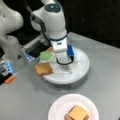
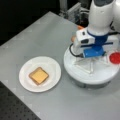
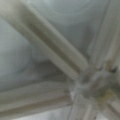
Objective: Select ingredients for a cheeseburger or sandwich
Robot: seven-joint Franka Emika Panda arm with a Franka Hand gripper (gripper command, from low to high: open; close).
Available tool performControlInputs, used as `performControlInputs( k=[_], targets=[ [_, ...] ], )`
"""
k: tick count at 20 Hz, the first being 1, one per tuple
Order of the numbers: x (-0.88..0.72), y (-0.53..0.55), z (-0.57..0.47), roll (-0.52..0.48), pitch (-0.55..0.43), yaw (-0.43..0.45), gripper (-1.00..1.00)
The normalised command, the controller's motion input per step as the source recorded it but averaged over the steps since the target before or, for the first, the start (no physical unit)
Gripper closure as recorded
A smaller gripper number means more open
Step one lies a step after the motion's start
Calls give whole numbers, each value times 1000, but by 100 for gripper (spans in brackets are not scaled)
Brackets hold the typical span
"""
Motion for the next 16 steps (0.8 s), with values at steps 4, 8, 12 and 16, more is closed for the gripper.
performControlInputs(
  k=[4,8,12,16],
  targets=[
    [12,-90,15,-74,33,303,-100],
    [15,-136,9,-71,33,333,-100],
    [46,-165,17,-80,51,401,-100],
    [53,-144,35,-88,56,384,-100]
  ],
)
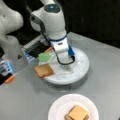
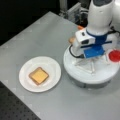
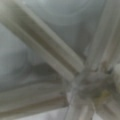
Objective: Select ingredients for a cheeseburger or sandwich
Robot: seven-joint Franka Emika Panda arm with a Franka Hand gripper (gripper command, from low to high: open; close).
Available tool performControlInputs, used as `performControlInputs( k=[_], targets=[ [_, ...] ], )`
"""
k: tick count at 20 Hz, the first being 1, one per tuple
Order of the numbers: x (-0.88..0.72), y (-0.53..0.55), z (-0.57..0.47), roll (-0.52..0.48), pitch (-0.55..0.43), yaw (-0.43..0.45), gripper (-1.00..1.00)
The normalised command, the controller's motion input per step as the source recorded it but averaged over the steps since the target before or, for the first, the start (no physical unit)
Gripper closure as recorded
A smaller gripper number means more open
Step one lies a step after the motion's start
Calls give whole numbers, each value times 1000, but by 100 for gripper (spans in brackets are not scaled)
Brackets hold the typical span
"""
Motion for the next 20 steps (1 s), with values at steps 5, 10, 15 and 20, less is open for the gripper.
performControlInputs(
  k=[5,10,15,20],
  targets=[
    [62,-152,26,-74,57,395,-100],
    [126,-150,8,-42,68,424,-100],
    [204,-114,29,-17,55,372,-100],
    [183,-111,78,-9,61,246,-100]
  ],
)
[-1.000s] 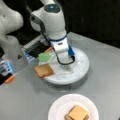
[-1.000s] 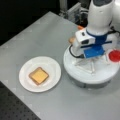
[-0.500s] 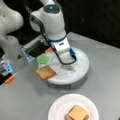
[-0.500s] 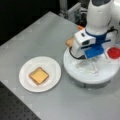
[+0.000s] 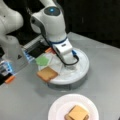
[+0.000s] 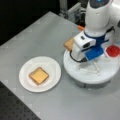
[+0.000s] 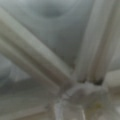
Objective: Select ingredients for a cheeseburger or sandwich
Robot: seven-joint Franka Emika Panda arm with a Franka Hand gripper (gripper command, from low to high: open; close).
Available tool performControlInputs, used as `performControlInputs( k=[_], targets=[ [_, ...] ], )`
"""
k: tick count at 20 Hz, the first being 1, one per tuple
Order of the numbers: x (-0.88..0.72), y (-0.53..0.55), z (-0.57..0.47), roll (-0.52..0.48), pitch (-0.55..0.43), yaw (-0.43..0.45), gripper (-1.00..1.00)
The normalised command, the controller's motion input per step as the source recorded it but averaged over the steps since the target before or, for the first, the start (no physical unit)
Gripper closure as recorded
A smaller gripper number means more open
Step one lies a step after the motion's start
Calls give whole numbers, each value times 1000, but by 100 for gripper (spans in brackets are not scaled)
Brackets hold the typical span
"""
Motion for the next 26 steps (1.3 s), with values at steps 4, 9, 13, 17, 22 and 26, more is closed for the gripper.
performControlInputs(
  k=[4,9,13,17,22,26],
  targets=[
    [164,-127,96,-13,63,235,-100],
    [163,-143,102,-16,32,270,-100],
    [165,-153,98,-22,22,319,-100],
    [200,-161,85,-15,34,350,-100],
    [235,-145,71,-9,46,254,-100],
    [217,-123,92,2,66,173,-100]
  ],
)
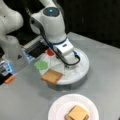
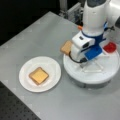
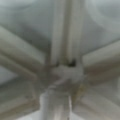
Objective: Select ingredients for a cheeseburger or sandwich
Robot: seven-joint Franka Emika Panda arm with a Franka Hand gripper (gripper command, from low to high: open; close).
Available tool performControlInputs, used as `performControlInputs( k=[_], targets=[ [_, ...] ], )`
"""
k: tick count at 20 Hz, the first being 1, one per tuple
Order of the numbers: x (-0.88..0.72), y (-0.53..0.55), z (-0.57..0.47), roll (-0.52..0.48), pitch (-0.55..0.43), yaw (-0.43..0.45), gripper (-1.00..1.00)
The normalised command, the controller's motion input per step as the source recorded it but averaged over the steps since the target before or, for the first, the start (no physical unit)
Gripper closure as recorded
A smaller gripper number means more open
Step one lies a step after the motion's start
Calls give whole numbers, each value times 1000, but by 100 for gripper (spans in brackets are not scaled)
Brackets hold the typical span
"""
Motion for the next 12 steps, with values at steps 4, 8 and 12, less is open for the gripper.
performControlInputs(
  k=[4,8,12],
  targets=[
    [192,-122,153,13,98,135,-100],
    [165,-71,227,45,119,32,-100],
    [112,22,299,58,164,-76,-100]
  ],
)
